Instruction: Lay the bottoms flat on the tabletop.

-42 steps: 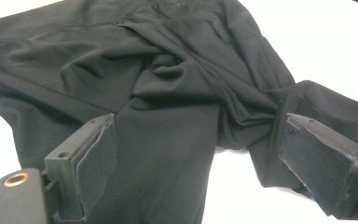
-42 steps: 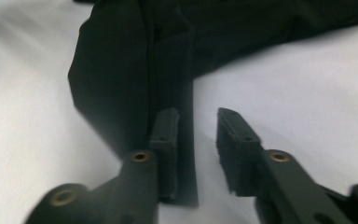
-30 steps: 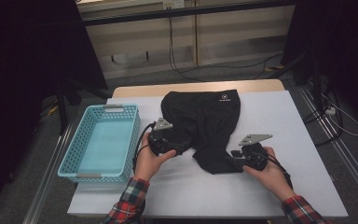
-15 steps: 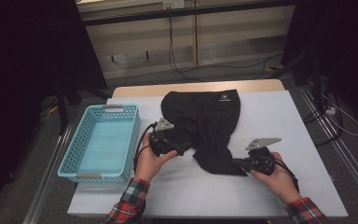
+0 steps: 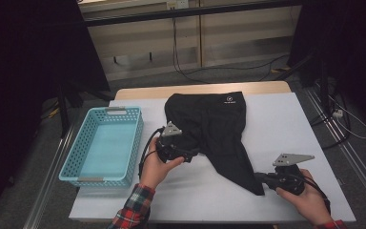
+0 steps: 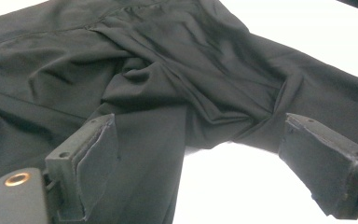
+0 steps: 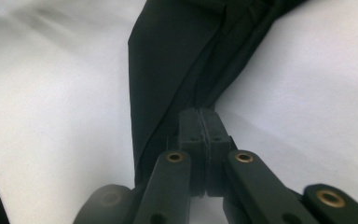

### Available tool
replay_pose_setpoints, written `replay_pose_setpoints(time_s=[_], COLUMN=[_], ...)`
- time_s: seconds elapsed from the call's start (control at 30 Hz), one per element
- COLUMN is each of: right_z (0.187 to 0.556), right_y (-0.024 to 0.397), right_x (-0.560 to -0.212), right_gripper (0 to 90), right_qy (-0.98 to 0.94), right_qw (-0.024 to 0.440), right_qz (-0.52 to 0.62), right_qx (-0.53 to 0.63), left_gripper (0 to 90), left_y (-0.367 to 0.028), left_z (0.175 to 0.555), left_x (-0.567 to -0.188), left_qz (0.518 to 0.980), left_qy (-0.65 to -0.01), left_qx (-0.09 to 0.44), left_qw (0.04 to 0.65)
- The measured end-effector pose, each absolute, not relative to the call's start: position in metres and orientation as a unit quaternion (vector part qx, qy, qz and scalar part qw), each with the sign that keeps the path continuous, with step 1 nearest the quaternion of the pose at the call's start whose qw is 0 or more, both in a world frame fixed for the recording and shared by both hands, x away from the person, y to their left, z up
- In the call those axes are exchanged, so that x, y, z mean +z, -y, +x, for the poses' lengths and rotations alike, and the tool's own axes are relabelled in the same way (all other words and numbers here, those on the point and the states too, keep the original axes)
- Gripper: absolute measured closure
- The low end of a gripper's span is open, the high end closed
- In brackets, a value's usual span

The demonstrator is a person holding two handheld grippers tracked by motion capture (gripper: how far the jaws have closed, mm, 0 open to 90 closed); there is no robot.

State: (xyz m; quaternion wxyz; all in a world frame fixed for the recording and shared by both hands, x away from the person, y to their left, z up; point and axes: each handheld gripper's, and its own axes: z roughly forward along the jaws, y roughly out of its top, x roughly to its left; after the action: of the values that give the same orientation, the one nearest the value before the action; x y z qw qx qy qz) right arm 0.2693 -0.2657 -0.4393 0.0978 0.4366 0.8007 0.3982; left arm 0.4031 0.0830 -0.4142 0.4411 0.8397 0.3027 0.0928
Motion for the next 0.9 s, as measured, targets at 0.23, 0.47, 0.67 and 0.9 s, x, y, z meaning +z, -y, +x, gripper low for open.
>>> replay_pose_setpoints(time_s=[0.23, 0.47, 0.67, 0.9], right_z=[0.277, 0.314, 0.344, 0.346], right_y=[0.265, 0.250, 0.243, 0.239], right_x=[-0.438, -0.439, -0.449, -0.454], right_gripper=[64.8, 63.8, 65.8, 89.9], right_qy=[-0.795, -0.783, -0.781, -0.793], right_qw=[0.125, 0.147, 0.148, 0.128], right_qz=[0.451, 0.464, 0.484, 0.473], right_qx=[0.387, 0.387, 0.366, 0.362], left_gripper=[12.3, 12.3, 12.3, 12.3], left_y=[-0.082, -0.085, -0.088, -0.088], left_z=[0.404, 0.405, 0.405, 0.406], left_x=[-0.416, -0.417, -0.416, -0.416], left_qz=[0.841, 0.840, 0.843, 0.841], left_qy=[-0.304, -0.307, -0.304, -0.308], left_qx=[0.090, 0.091, 0.104, 0.100], left_qw=[0.440, 0.438, 0.431, 0.434])
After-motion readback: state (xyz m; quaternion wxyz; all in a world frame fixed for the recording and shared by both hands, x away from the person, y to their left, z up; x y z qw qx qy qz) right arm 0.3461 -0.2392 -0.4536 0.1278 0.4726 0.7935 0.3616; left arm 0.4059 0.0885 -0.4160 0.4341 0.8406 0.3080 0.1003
